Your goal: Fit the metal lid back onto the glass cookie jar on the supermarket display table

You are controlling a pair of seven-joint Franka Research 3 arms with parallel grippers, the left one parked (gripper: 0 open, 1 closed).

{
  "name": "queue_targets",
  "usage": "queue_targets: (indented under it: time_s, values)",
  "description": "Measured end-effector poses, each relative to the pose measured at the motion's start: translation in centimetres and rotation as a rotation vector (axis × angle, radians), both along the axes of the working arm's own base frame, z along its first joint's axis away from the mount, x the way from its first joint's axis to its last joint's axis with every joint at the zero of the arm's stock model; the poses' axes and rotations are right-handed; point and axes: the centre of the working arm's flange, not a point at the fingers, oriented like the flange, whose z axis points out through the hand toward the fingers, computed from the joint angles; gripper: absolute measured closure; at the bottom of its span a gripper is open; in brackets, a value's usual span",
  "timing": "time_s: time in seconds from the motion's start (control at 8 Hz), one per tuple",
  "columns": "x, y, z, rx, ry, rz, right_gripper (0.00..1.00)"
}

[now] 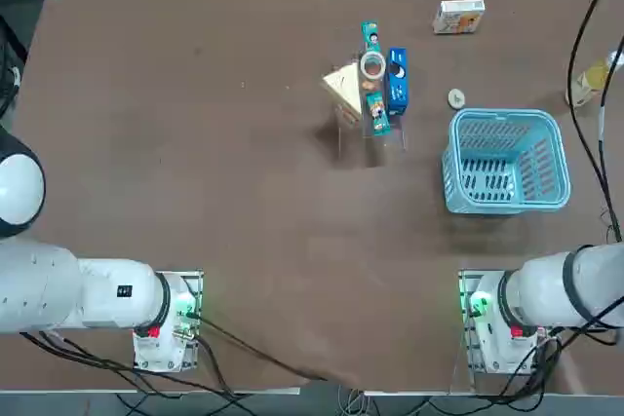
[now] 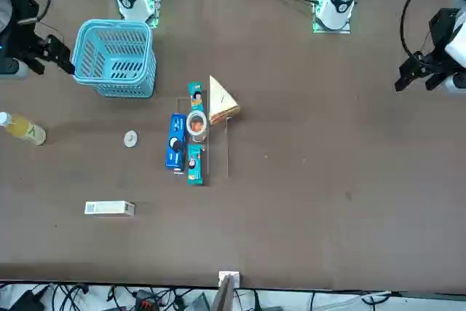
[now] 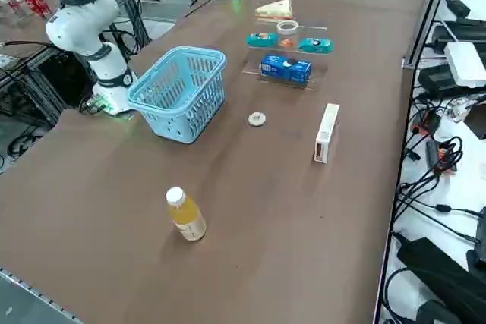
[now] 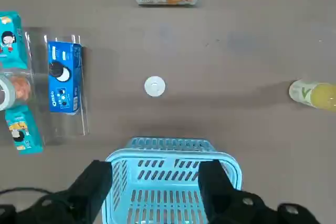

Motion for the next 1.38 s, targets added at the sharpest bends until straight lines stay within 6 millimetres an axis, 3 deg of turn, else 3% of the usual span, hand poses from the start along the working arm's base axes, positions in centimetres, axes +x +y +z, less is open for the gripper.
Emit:
queue_targets:
  time_s: [0.25,0.5,0.75,1.0,1.25,1.38]
  values:
    - [0.1,-0.2,-0.2,0.002,0.004,-0.004,0.00]
    - [1.3,-0.3,-2.6,0.005,0.050,-0.008,0.00]
    - [4.6,0.0,-9.2,0.029,0.098,-0.010,0.00]
    - [7.6,0.0,-18.3,0.041,0.062,-0.015,0.00]
    - [7.5,-0.3,-25.4,0.044,0.045,-0.023,0.00]
    - [7.0,-0.5,-27.6,0.045,0.038,-0.028,0.00]
